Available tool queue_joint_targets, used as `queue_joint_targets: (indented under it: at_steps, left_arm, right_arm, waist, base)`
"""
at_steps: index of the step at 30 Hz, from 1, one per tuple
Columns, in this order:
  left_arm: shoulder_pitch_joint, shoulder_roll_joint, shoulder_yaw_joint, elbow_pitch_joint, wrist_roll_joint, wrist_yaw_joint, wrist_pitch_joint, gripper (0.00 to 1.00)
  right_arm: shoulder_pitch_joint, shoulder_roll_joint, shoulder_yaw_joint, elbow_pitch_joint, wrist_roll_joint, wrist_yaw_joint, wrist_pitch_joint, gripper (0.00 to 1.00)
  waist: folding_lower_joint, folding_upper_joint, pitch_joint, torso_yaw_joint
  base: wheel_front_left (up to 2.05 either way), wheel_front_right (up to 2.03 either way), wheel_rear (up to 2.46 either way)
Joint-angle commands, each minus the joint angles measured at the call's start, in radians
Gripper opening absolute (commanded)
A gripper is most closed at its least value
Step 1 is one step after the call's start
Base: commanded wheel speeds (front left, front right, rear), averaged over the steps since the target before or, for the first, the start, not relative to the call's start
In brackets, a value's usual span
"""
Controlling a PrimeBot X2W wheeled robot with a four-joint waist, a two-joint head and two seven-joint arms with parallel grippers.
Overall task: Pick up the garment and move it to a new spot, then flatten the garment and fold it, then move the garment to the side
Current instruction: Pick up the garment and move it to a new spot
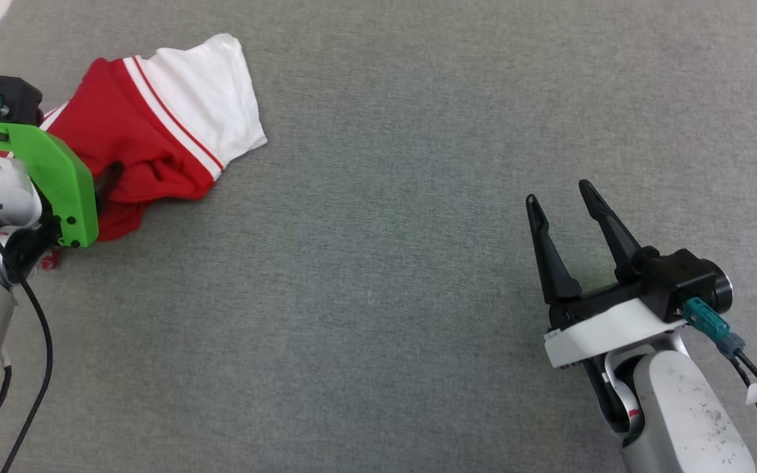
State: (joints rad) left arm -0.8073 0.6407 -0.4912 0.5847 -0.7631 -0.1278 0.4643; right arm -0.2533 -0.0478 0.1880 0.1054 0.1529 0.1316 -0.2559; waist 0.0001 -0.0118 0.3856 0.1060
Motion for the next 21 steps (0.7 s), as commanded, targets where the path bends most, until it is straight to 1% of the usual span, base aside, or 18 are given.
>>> queue_joint_targets:
  at_steps: [1,5,7,11,12,13,14,17,21]
  left_arm:
    - [-0.021,0.014,-0.013,0.006,-0.033,-0.003,0.039,1.0]
    - [-0.027,0.043,-0.045,0.025,-0.067,-0.003,0.12,1.0]
    - [-0.017,0.044,-0.06,0.045,-0.086,-0.003,0.158,1.0]
    - [-0.002,0.045,-0.069,0.067,-0.084,-0.003,0.15,1.0]
    - [0.003,0.045,-0.074,0.073,-0.083,-0.003,0.148,0.79]
    - [0.007,0.042,-0.076,0.075,-0.087,-0.003,0.145,0.22]
    - [0.013,0.039,-0.075,0.073,-0.099,-0.003,0.138,0.0]
    - [0.02,0.034,-0.061,0.066,-0.124,-0.003,0.09,0.0]
    - [0.028,0.037,-0.052,0.038,-0.126,-0.003,-0.001,0.0]
  right_arm:
    - [-0.018,-0.002,0.005,-0.004,0.007,-0.001,-0.006,1.0]
    - [-0.031,-0.002,0.012,-0.005,0.018,-0.001,-0.006,1.0]
    - [-0.039,-0.002,0.01,-0.005,0.022,-0.001,-0.006,1.0]
    - [-0.047,-0.002,0.005,-0.003,0.023,-0.001,-0.006,1.0]
    - [-0.048,-0.002,0.004,-0.002,0.023,-0.001,-0.006,1.0]
    - [-0.048,-0.002,0.002,-0.001,0.022,-0.001,-0.006,1.0]
    - [-0.048,-0.002,-0.001,0.0,0.021,-0.001,-0.006,1.0]
    - [-0.044,-0.002,-0.007,0.004,0.017,-0.001,-0.006,1.0]
    - [-0.03,-0.002,-0.015,0.014,0.016,-0.001,-0.006,1.0]
  waist:
    - [-0.0001,0.0118,0.067,-0.066]
    - [-0.0001,0.0118,0.089,-0.086]
    - [-0.0001,0.0118,0.096,-0.092]
    - [-0.0001,0.0118,0.095,-0.094]
    - [-0.0001,0.0118,0.092,-0.092]
    - [-0.0001,0.0118,0.088,-0.091]
    - [-0.0001,0.0118,0.082,-0.088]
    - [-0.0001,0.0118,0.06,-0.08]
    - [-0.0001,0.0118,0.008,-0.064]
  base:
    - [0.0,0.0,0.0]
    - [0.0,0.0,0.0]
    - [0.0,0.0,0.0]
    - [0.0,0.0,0.0]
    - [0.0,0.0,0.0]
    - [0.0,0.0,0.0]
    - [0.0,0.0,0.0]
    - [0.0,0.0,0.0]
    - [0.0,0.0,0.0]
